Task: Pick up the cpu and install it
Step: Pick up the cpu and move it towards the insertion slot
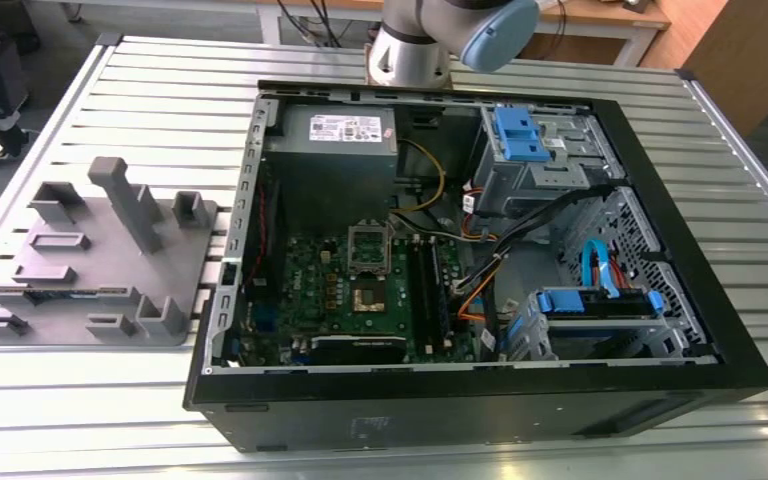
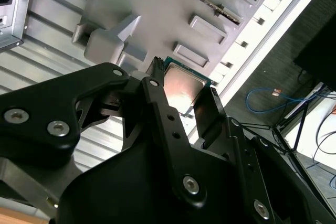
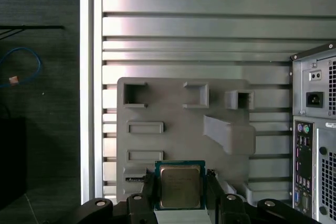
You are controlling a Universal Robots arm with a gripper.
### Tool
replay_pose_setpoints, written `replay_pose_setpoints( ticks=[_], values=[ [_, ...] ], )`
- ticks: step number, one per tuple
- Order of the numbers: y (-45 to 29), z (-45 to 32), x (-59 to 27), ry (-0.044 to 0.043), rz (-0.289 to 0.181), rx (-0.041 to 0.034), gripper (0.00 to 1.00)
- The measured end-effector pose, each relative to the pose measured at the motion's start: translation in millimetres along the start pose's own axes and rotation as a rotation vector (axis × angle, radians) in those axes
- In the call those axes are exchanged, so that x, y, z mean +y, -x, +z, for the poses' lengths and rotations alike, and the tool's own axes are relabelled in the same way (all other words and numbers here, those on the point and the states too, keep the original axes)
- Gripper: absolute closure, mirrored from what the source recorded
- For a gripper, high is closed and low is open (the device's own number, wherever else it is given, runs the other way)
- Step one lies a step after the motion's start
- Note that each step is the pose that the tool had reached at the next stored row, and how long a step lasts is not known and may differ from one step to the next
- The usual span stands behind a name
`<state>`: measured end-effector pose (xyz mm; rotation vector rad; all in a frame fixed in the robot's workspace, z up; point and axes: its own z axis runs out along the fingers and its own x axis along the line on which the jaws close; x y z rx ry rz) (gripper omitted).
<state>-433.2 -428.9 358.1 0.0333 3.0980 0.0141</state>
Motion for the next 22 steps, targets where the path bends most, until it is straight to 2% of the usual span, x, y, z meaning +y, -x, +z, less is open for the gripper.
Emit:
replay_pose_setpoints(
  ticks=[9, 22],
  values=[
    [13.8, 0.6, 0.3, 0.0, 0.0, 0.0, 0.53],
    [39.0, 1.7, 0.8, 0.0, 0.0, 0.0001, 0.53]
  ],
)
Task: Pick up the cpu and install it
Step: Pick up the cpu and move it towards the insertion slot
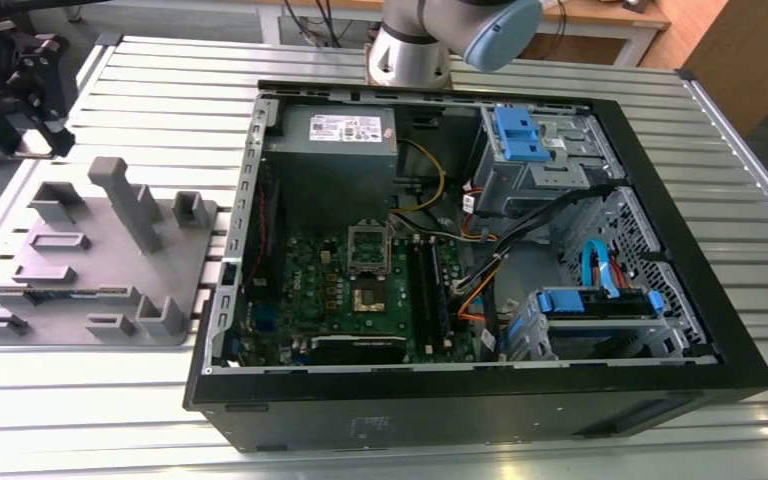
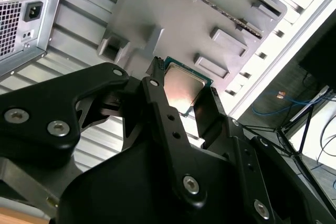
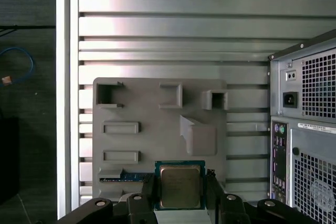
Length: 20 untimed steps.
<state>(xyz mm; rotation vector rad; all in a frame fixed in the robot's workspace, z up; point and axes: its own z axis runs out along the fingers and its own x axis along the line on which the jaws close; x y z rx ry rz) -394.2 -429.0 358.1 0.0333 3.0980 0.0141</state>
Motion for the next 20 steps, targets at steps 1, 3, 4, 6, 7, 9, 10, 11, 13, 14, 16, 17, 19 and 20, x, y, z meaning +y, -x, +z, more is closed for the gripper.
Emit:
replay_pose_setpoints(
  ticks=[1, 3, 4, 6, 7, 9, 10, 11, 13, 14, 16, 17, 19, 20],
  values=[
    [2.0, 0.1, 0.0, 0.0, 0.0, 0.0, 0.53],
    [5.9, 0.3, 0.1, 0.0, 0.0, -0.0001, 0.53],
    [7.8, 0.4, 0.2, 0.0001, 0.0, -0.0001, 0.53],
    [11.5, 0.6, 0.2, 0.0, 0.0, -0.0001, 0.53],
    [13.3, 0.6, 0.3, 0.0, 0.0, 0.0, 0.53],
    [16.8, 0.8, 0.3, 0.0, 0.0, 0.0, 0.53],
    [18.6, 0.8, 0.4, 0.0, 0.0, 0.0, 0.53],
    [20.4, 0.9, 0.4, -0.0001, 0.0, 0.0001, 0.53],
    [24.0, 1.2, 0.5, 0.0001, 0.0, -0.0001, 0.53],
    [25.7, 1.2, 0.6, 0.0, 0.0, 0.0, 0.53],
    [29.3, 1.4, 0.6, 0.0, 0.0, -0.0001, 0.53],
    [31.1, 1.5, 0.7, 0.0, 0.0, 0.0, 0.53],
    [35.0, 1.6, 0.7, 0.0, 0.0, 0.0, 0.53],
    [36.9, 1.7, 0.8, 0.0, 0.0, 0.0, 0.53]
  ],
)
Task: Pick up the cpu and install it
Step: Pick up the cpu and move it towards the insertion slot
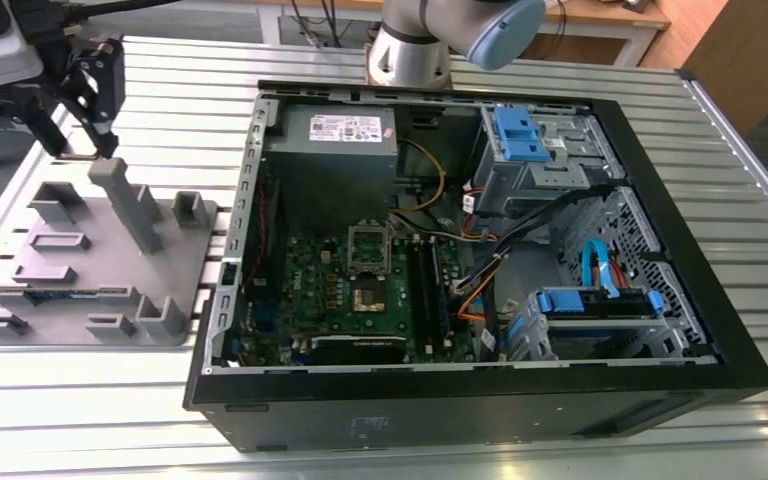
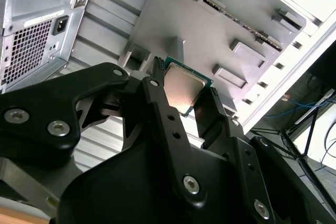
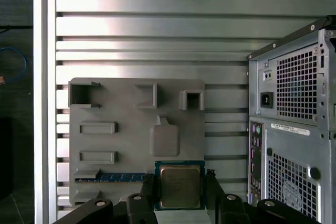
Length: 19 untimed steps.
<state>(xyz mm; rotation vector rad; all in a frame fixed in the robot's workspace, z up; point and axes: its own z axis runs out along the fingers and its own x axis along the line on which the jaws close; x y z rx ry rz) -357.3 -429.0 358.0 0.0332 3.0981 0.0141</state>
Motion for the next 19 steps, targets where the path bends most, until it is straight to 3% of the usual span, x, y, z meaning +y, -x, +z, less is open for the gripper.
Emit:
replay_pose_setpoints(
  ticks=[19],
  values=[
    [31.5, 1.4, 0.7, 0.0001, 0.0, 0.0, 0.53]
  ],
)
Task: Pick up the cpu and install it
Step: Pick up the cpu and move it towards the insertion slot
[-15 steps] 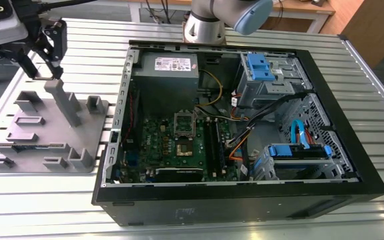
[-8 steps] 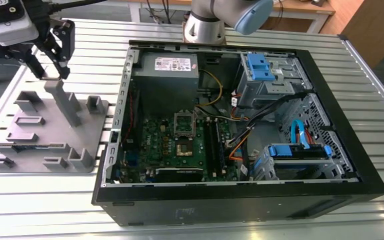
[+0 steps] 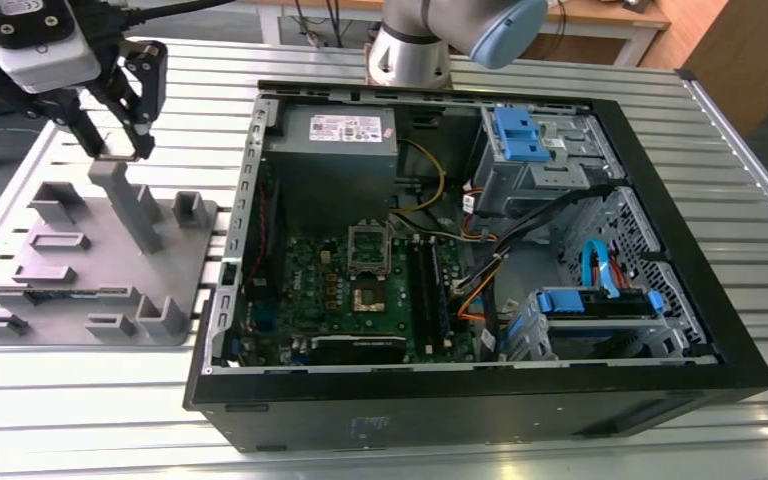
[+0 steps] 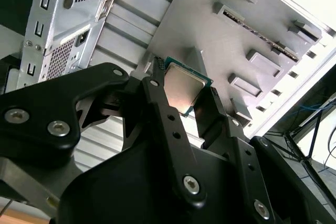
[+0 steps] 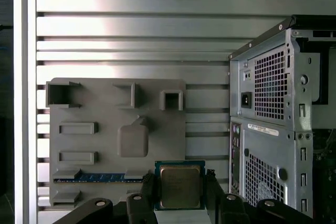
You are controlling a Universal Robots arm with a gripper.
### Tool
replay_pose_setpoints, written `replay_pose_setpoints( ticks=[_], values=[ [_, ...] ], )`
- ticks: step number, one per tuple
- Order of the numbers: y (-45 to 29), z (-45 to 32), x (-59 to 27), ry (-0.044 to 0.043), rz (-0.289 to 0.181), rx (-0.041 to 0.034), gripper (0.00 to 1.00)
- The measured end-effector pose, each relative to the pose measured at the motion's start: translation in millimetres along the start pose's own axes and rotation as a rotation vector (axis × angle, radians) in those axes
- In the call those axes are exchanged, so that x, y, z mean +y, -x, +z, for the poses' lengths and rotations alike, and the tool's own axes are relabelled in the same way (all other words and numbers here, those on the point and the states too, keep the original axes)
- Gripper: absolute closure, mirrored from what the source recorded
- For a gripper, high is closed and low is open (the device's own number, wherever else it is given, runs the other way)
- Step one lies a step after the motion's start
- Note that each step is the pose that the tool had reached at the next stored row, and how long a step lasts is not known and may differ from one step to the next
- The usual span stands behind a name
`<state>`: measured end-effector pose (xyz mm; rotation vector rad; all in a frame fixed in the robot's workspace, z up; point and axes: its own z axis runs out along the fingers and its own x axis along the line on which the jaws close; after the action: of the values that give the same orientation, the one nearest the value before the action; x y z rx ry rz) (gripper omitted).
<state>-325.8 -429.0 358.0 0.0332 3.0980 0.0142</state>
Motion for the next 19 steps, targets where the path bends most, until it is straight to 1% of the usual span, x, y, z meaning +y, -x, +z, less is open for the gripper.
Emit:
replay_pose_setpoints(
  ticks=[19],
  values=[
    [33.9, 1.5, 0.7, 0.0, 0.0, 0.0, 0.53]
  ],
)
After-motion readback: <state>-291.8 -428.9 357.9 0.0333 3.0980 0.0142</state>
